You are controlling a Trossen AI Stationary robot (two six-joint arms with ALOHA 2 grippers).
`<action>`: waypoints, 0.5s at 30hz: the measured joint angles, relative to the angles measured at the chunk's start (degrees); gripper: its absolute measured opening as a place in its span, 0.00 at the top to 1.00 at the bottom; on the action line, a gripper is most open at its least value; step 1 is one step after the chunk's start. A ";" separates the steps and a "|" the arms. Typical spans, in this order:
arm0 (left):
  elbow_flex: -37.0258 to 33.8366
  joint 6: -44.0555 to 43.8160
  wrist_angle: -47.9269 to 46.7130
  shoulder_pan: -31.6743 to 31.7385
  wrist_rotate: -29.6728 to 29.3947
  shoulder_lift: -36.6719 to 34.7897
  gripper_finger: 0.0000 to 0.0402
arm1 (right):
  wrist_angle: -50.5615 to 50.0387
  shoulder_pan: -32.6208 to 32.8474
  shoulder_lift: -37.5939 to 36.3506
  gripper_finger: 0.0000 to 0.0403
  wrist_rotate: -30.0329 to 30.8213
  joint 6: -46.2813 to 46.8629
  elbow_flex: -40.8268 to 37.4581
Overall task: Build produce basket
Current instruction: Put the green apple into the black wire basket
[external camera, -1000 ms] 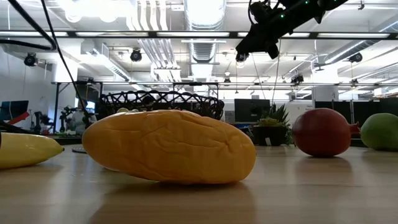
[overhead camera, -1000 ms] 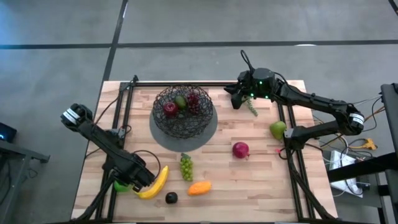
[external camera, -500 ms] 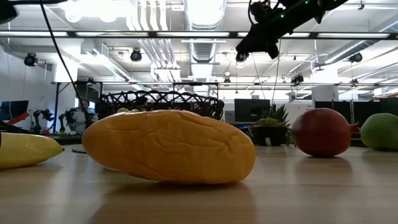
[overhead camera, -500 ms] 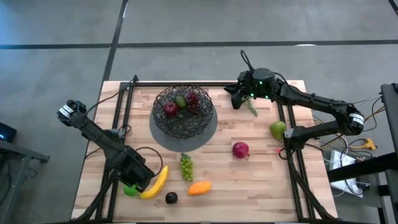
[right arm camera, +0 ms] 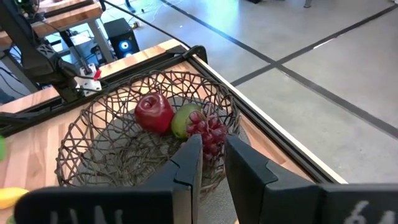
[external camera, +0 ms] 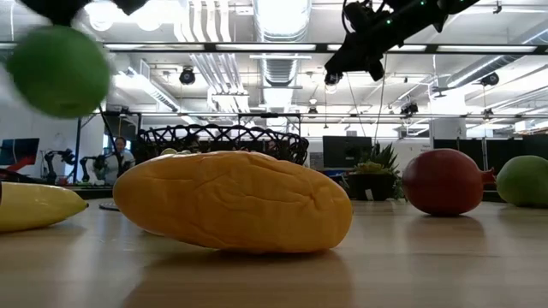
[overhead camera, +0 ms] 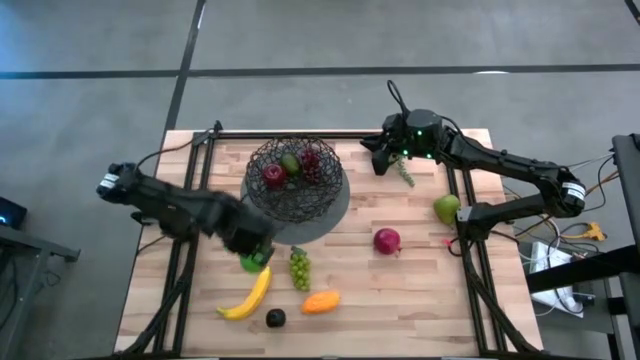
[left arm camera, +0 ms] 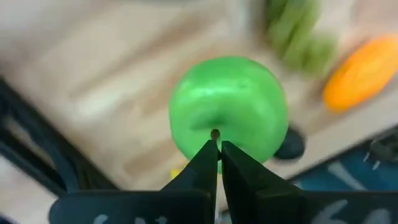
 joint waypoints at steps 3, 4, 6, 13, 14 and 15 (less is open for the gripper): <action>4.86 7.94 -0.65 7.26 -4.81 2.24 1.00 | -0.03 -0.02 -0.25 0.86 0.00 1.09 0.00; 6.34 10.78 -0.69 9.81 -6.30 3.05 1.00 | -0.03 -0.02 -0.37 0.86 -0.02 1.63 0.00; 8.98 16.88 -0.62 15.30 -8.47 5.19 1.00 | -0.54 0.00 -0.89 0.86 -0.02 2.10 0.00; 14.07 38.94 1.83 30.00 -10.53 14.91 1.00 | -4.49 0.00 -4.60 0.86 -0.03 2.82 0.02; 14.11 41.20 3.18 31.14 -10.85 16.33 1.00 | -5.20 0.00 -5.26 0.86 -0.02 2.82 0.02; 14.11 43.24 4.54 32.08 -11.46 17.66 1.00 | -5.92 0.00 -5.92 0.86 -0.02 2.84 0.02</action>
